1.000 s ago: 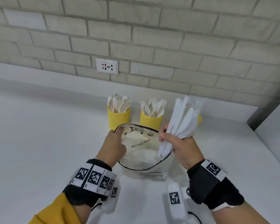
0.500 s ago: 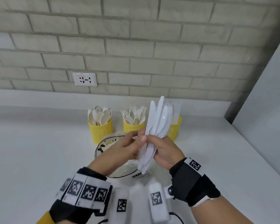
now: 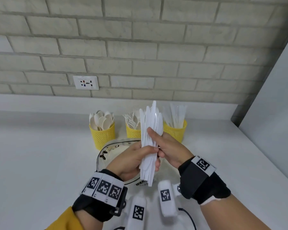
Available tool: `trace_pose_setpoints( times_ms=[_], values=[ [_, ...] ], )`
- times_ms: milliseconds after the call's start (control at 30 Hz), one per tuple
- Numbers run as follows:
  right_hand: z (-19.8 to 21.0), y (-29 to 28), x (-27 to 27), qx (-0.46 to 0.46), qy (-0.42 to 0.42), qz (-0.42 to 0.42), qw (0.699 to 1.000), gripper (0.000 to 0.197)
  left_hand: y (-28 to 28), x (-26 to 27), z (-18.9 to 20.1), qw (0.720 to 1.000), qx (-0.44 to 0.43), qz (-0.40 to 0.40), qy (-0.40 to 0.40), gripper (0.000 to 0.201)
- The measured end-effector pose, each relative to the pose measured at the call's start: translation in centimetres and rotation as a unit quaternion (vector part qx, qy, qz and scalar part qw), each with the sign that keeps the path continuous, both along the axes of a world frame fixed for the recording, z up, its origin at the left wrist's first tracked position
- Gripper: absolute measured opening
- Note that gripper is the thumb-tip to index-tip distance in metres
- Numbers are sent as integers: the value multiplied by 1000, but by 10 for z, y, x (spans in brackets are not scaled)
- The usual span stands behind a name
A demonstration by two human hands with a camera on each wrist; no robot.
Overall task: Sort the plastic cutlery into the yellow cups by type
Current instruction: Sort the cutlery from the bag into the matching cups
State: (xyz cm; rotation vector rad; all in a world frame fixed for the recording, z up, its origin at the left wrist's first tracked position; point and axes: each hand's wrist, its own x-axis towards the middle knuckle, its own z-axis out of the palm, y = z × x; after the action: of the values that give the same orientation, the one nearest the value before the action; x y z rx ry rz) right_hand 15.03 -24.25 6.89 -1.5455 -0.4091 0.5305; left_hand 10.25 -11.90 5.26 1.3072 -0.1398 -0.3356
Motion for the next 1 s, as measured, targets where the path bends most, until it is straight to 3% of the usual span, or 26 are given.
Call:
trace_pose_setpoints(
  times_ms=[133, 200, 467, 600, 700, 767, 867, 1000],
  values=[
    [-12, -9, 6, 25, -122, -212, 969, 29, 0, 4, -6, 999, -32, 40, 8, 5],
    [-14, -11, 3, 16, -157, -210, 965, 21, 2, 6, -8, 999, -26, 40, 3, 5],
    [-23, -6, 0, -78, -101, -166, 978, 22, -1, 4, -13, 997, -66, 42, -5, 17],
    [-12, -5, -2, -30, -126, -219, 967, 17, 2, 4, -16, 996, -76, 44, 13, 30],
    [7, -9, -2, -5, -232, -168, 958, 9, 6, 4, -19, 996, -60, 64, 28, 17],
    [16, -12, 1, -63, -323, -81, 941, 13, 8, 4, -20, 997, -44, 63, 23, 14],
    [20, -15, 10, -193, -418, 18, 888, 22, 9, 2, -16, 998, -44, 45, 16, 20],
    [19, -21, 22, -270, -478, 55, 834, 13, 7, -1, -15, 995, -67, 53, 41, 30]
  ],
)
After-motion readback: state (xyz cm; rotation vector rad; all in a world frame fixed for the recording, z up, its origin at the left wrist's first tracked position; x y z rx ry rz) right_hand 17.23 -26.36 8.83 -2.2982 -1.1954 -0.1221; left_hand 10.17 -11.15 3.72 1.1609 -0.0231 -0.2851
